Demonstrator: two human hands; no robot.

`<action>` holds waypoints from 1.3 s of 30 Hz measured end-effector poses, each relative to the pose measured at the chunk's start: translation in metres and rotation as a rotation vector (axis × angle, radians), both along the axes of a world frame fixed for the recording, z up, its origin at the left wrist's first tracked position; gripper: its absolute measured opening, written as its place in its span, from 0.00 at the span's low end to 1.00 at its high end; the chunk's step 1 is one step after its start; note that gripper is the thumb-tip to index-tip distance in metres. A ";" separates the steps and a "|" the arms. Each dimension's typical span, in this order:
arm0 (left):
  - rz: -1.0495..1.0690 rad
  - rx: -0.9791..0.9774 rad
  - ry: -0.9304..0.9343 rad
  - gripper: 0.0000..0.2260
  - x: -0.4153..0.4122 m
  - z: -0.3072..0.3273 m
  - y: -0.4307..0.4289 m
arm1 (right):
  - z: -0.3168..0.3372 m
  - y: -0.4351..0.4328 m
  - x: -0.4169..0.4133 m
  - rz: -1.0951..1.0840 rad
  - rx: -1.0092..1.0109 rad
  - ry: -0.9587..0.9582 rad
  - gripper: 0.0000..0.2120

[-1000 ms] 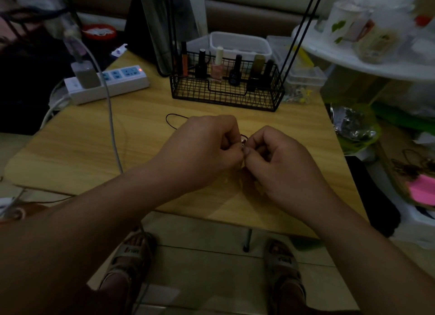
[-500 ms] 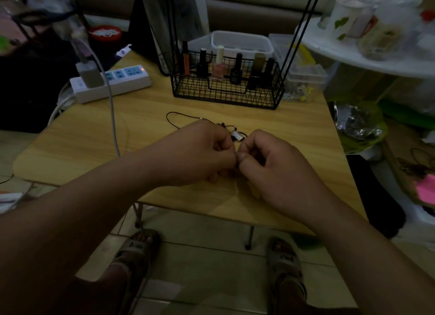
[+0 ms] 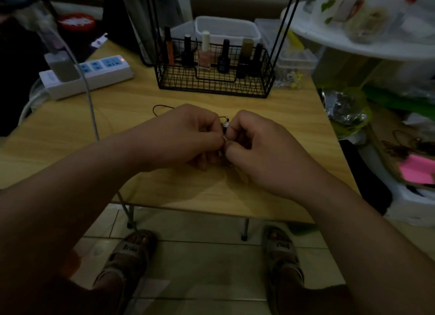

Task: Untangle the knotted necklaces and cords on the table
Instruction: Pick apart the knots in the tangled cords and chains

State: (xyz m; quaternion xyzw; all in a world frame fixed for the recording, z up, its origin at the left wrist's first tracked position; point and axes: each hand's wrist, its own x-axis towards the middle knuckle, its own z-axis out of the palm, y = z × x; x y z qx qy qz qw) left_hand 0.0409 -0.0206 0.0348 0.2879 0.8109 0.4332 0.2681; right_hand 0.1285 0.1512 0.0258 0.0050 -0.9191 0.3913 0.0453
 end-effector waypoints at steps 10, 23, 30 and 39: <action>0.027 0.032 -0.089 0.03 -0.008 -0.001 -0.001 | 0.001 -0.002 -0.008 0.011 -0.096 -0.066 0.04; 0.102 0.210 -0.285 0.06 -0.012 -0.002 0.001 | -0.003 0.001 -0.023 -0.029 -0.602 -0.144 0.03; -0.020 0.177 -0.180 0.09 -0.015 0.006 -0.002 | 0.007 0.006 -0.020 0.039 -0.636 -0.146 0.03; 0.068 0.357 -0.261 0.05 -0.010 0.003 0.009 | 0.008 0.006 -0.017 0.005 -0.967 -0.267 0.04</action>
